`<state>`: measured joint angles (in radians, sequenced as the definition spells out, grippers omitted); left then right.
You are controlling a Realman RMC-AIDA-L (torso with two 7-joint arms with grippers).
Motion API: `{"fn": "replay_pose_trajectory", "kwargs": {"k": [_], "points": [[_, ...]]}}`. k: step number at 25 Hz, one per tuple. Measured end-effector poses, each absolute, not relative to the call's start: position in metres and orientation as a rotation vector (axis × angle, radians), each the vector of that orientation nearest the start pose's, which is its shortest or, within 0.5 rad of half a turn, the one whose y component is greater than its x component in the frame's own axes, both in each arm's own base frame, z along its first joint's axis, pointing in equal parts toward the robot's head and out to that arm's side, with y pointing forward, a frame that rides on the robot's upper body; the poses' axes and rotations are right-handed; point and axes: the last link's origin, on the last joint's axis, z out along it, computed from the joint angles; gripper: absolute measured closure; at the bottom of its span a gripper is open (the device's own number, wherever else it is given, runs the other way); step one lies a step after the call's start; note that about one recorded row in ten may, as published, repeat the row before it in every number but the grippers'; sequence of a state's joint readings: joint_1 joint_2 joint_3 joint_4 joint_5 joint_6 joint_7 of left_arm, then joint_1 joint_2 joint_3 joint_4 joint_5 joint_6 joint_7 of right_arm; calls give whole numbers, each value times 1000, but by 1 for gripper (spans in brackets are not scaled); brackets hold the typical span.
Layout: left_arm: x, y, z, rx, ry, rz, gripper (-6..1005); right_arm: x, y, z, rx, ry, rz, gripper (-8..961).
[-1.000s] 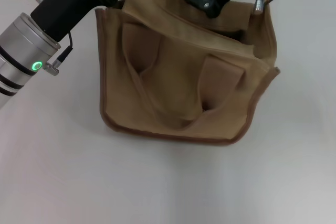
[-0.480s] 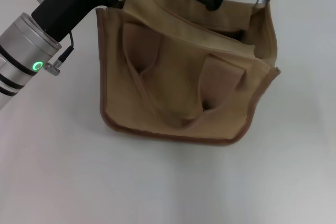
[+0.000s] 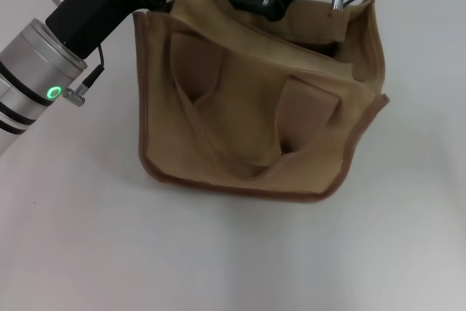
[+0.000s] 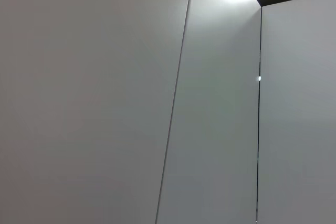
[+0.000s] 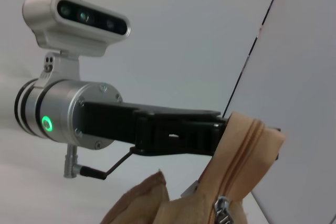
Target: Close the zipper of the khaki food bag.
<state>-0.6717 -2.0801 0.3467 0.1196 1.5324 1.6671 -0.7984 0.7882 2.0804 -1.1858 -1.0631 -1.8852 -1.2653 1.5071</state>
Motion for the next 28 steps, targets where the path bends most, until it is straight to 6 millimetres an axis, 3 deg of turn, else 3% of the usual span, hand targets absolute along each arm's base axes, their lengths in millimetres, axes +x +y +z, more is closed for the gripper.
{"fn": "replay_pose_trajectory", "kwargs": {"k": [28], "points": [[-212, 349, 3, -2053, -332, -1459, 976, 61, 413, -22, -2751, -307, 436, 705]]}}
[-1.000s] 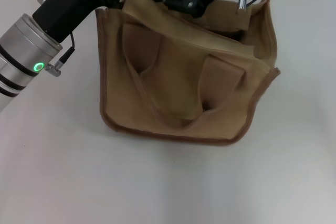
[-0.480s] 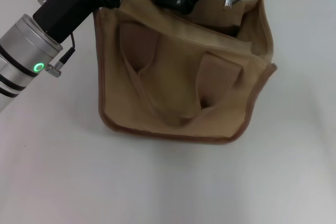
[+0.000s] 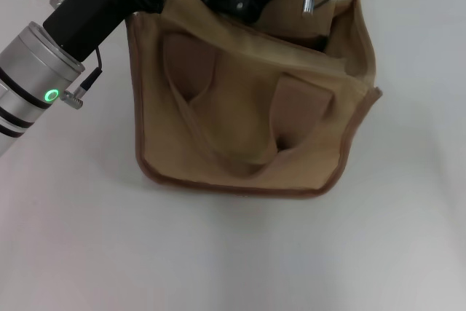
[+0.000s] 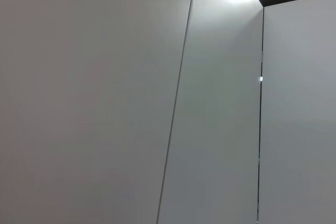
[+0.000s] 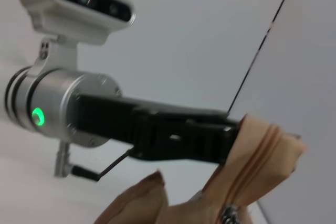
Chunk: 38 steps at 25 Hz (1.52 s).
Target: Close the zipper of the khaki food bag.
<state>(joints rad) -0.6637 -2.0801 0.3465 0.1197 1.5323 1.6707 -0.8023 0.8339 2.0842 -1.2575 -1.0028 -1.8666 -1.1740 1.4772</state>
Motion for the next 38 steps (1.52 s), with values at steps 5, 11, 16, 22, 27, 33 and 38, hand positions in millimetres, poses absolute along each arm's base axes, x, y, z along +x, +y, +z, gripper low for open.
{"fn": "replay_pose_trajectory", "kwargs": {"k": [5, 11, 16, 22, 27, 33, 38], "points": [[-213, 349, 3, -2053, -333, -1458, 974, 58, 413, -19, -2726, -318, 493, 707], [-213, 349, 3, -2052, -334, -1457, 971, 60, 413, -21, -2732, -319, 483, 709], [-213, 349, 3, -2053, -334, -1456, 969, 61, 412, -23, -2738, -323, 472, 711], [-213, 349, 3, -2053, -336, -1454, 967, 60, 411, -30, -2747, -347, 439, 713], [-213, 349, 3, -2053, -337, -1454, 965, 59, 412, -31, -2745, -356, 435, 714], [-213, 349, 3, -2054, -336, -1456, 962, 59, 411, -31, -2747, -354, 434, 716], [-212, 349, 3, -2053, -333, -1459, 960, 60, 412, -30, -2746, -333, 442, 835]]}}
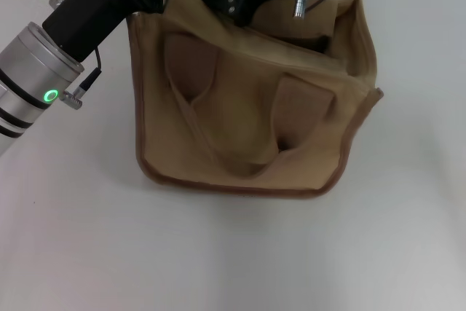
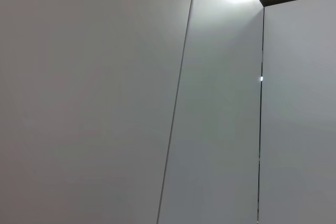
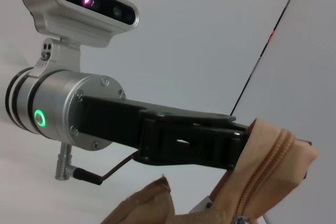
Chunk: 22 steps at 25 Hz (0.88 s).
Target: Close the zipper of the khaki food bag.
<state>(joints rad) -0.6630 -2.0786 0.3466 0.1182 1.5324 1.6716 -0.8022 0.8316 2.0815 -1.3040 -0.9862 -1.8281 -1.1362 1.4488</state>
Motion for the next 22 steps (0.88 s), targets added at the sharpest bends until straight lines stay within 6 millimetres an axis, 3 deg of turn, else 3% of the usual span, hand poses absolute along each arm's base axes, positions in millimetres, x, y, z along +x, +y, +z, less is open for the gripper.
{"fn": "replay_pose_trajectory", "kwargs": {"k": [2, 12, 22], "points": [[-212, 349, 3, -2053, -333, -1459, 959, 61, 412, -29, -2745, -329, 445, 914], [-214, 348, 3, -2051, -340, -1459, 955, 69, 413, -22, -2718, -294, 460, 952], [-215, 347, 3, -2048, -343, -1459, 951, 95, 411, -11, -2681, -190, 478, 953]]}}
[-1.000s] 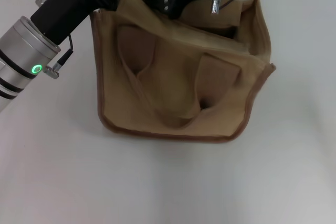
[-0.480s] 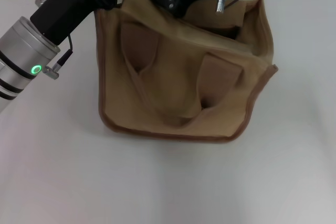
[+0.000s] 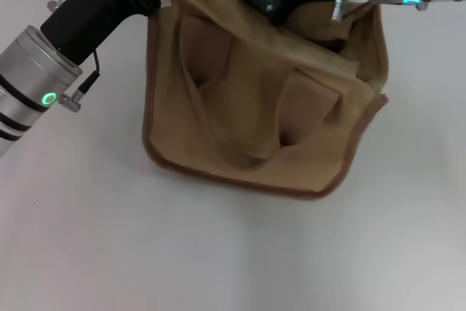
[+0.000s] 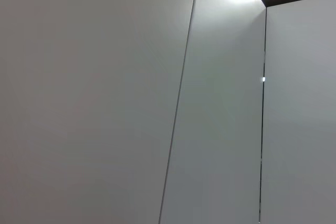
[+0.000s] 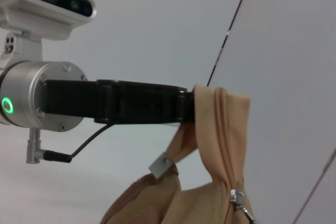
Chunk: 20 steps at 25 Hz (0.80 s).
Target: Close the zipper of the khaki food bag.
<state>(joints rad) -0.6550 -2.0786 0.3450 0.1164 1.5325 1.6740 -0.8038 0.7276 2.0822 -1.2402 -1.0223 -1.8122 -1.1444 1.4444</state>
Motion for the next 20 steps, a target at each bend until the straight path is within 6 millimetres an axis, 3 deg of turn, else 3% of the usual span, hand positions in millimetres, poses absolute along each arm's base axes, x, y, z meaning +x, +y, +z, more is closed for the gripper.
{"fn": "replay_pose_trajectory", "kwargs": {"k": [20], "points": [[-220, 348, 6, -2016, -356, -1450, 942, 130, 382, 3, -2667, -84, 593, 954]]}}
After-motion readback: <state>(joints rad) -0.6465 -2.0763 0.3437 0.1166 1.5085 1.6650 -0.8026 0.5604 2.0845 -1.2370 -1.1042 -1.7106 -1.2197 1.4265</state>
